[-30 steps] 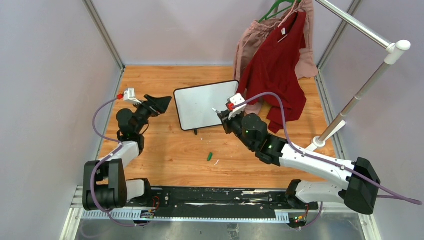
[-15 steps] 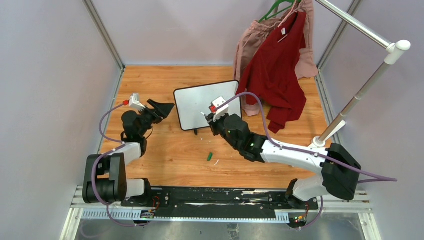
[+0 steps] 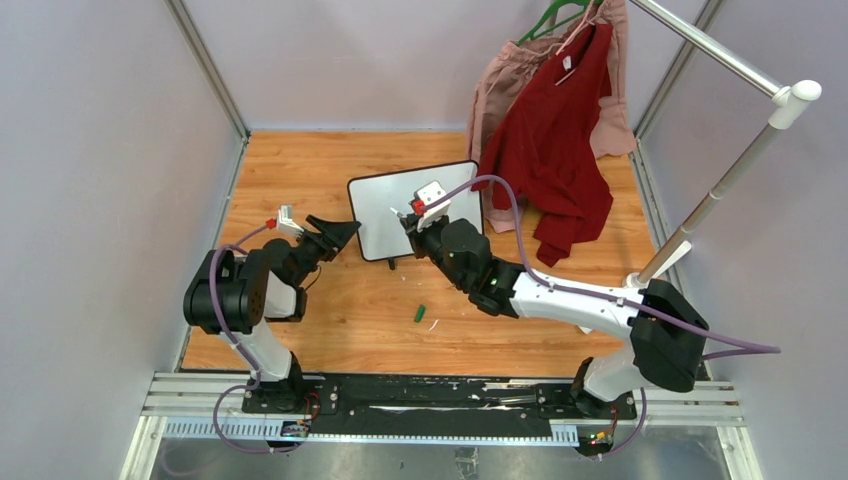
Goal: Write a sentence on the whiteboard
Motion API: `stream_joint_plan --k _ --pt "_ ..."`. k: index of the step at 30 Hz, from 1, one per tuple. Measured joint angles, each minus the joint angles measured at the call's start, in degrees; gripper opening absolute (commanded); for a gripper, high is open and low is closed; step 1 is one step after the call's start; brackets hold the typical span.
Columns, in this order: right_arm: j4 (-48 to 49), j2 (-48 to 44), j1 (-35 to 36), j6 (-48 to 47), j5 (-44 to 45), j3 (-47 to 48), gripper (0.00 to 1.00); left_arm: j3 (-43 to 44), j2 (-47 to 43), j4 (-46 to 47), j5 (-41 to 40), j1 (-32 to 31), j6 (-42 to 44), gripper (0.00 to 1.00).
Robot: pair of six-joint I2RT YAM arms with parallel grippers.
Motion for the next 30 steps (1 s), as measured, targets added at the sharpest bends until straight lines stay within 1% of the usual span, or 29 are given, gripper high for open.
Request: stream_joint_plan --k 4,8,12,20,25,30 --pt "0.0 0.6 0.0 -1.0 0.0 0.8 0.0 -0.1 1.6 4.1 0.9 -0.1 -0.1 0.66" --pt "0.1 1.9 0.0 -1.4 0.0 1.8 0.0 0.0 2.6 6.4 1.2 -0.1 0.2 0.61" --pt "0.0 3.3 0.0 -1.7 -0.1 2.6 0.0 0.3 3.8 6.9 1.4 -0.1 0.8 0.56" --pt "-0.1 4.3 0.0 -1.9 -0.4 3.4 0.0 1.3 5.0 7.0 2.2 -0.5 3.2 0.53" --pt "-0.1 6.3 -0.1 -1.9 -0.7 4.5 0.0 1.5 5.6 7.1 2.3 -1.7 4.7 0.46" --pt "-0.1 8.0 -0.4 -1.7 -0.7 5.3 0.0 1.5 6.0 7.3 2.3 -2.5 6.1 0.41"
